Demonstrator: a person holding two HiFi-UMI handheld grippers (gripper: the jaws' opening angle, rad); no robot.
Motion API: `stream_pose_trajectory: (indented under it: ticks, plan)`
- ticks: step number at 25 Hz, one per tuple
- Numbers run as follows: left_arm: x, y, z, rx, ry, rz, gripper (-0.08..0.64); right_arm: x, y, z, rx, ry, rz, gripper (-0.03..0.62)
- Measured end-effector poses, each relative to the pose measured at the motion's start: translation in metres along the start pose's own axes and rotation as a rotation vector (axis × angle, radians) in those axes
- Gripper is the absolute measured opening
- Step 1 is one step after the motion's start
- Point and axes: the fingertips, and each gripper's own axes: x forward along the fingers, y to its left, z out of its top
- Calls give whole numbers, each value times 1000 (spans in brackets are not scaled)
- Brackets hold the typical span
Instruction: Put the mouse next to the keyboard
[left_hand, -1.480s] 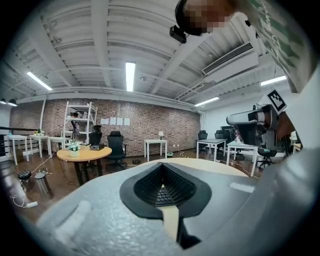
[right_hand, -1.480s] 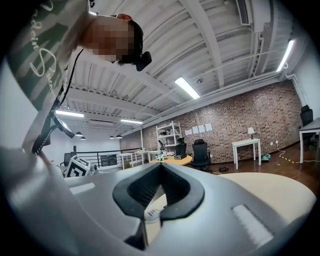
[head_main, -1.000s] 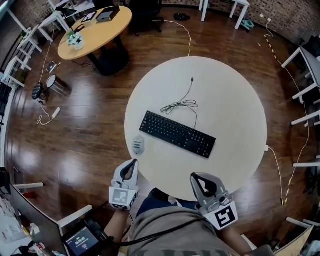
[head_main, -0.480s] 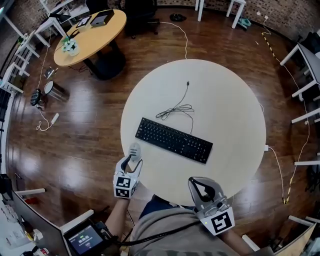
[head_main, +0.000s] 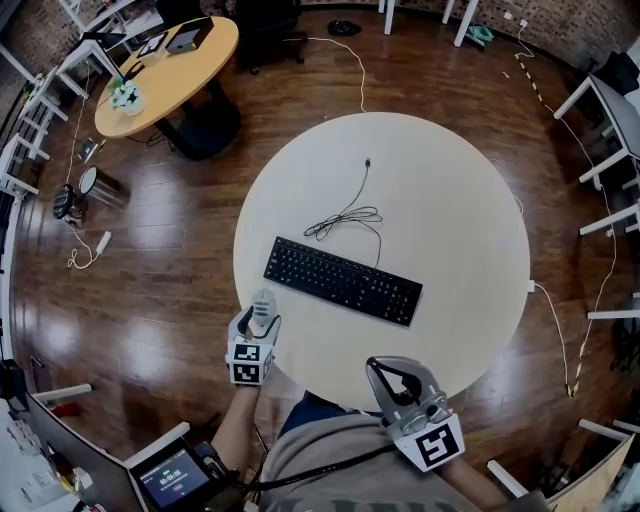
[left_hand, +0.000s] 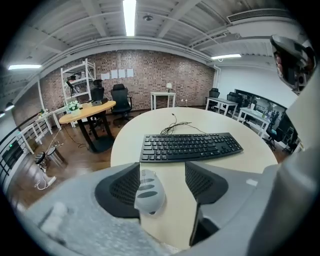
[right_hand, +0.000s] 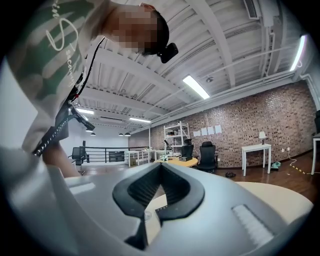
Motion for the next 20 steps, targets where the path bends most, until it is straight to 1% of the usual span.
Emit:
stream_pose_trajectory:
  ticks: [4,9,16,20]
  plan:
    - [14,11,-12,-23,60,-8,302,4,-1,0,-4,8,-13,6]
    - [30,21,-28,-24,129,-13,304,12,-2,-1,-7,16,-24,6]
    - [45,28,-38,-40,176,-19,305,19,-2,-11,5,43,-24,6]
    - [55,34,-41,-65,203,-24,305,37,-1,-21,0,64,4,6]
